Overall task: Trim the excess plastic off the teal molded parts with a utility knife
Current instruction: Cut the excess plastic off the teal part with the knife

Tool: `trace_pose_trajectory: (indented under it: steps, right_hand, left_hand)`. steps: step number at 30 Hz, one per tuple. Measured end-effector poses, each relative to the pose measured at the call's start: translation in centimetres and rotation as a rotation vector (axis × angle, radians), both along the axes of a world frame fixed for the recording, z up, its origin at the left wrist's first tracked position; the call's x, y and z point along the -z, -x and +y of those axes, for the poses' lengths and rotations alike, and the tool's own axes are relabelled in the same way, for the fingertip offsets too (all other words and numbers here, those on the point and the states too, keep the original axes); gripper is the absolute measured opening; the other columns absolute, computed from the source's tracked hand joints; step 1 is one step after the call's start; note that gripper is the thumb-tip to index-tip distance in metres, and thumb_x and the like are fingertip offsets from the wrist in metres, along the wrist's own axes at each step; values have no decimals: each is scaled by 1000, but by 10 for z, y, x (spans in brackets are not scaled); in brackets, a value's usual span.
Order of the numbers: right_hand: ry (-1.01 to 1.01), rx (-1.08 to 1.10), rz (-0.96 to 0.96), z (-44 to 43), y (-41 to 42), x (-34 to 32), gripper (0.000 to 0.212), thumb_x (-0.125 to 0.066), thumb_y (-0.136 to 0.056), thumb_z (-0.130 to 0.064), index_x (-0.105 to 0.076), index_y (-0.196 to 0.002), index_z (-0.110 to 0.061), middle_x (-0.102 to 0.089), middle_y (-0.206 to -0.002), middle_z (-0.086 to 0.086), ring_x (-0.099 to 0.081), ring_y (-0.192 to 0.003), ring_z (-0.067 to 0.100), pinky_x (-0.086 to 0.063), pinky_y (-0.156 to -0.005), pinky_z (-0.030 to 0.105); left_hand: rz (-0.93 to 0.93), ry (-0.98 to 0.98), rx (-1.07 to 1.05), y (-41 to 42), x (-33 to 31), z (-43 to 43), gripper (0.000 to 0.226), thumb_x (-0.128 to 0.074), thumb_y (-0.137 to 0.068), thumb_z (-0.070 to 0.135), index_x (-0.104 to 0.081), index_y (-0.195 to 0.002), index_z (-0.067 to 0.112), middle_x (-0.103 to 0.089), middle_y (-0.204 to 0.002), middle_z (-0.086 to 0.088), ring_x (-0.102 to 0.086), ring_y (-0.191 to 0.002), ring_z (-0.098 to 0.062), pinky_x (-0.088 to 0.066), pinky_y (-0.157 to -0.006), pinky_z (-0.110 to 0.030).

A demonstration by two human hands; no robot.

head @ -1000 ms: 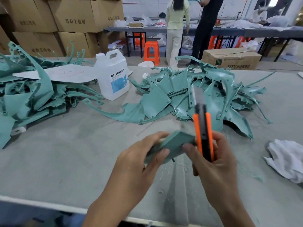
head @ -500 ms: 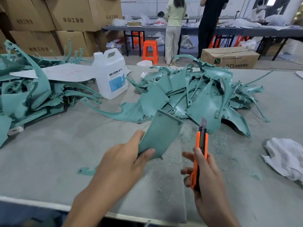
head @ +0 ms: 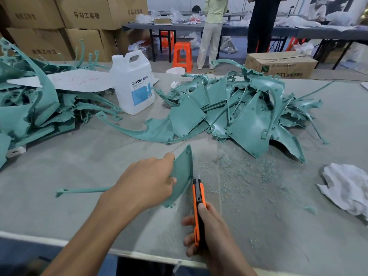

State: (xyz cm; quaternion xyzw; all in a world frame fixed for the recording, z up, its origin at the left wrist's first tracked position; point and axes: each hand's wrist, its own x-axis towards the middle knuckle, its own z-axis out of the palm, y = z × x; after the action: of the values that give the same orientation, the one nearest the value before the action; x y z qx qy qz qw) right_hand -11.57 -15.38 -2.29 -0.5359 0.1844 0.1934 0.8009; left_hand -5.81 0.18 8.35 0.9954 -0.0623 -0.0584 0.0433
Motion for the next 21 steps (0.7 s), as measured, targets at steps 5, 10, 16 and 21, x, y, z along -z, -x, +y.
trace_pose_trajectory:
  steps: [5,10,16,21]
  right_hand:
    - [-7,22,18,11,4,2,15,-41,-107,-32,-54,-112,-24,-68,-65,9,-54,-38,26,-47,-36,30]
    - [30,21,-29,16,6,4,16,-39,-108,-33,-53,-111,-25,-62,-63,6,-52,-39,24,-43,-35,27]
    - [83,17,-159,20,11,-9,18,-36,-108,-33,-52,-112,-29,-54,-62,2,-45,-37,19,-31,-34,17]
    - [-31,-96,-397,17,15,-53,21,-41,-105,-46,-56,-120,-45,-54,-69,0,-45,-39,15,-33,-36,17]
  left_hand:
    - [27,12,-15,-4,0,1,26,-49,-97,45,-33,-94,25,-41,-75,5,-45,-75,-27,-28,-58,-37]
    - [41,34,-23,-1,0,1,26,-50,-98,44,-37,-92,23,-42,-77,4,-45,-74,-27,-31,-59,-38]
    - [35,19,17,4,1,-7,34,-49,-99,41,-30,-76,23,-41,-73,5,-42,-68,-21,-30,-58,-36]
    - [32,20,34,5,-3,-9,14,-48,-96,36,-45,-92,23,-45,-77,4,-52,-82,-27,-40,-67,-36]
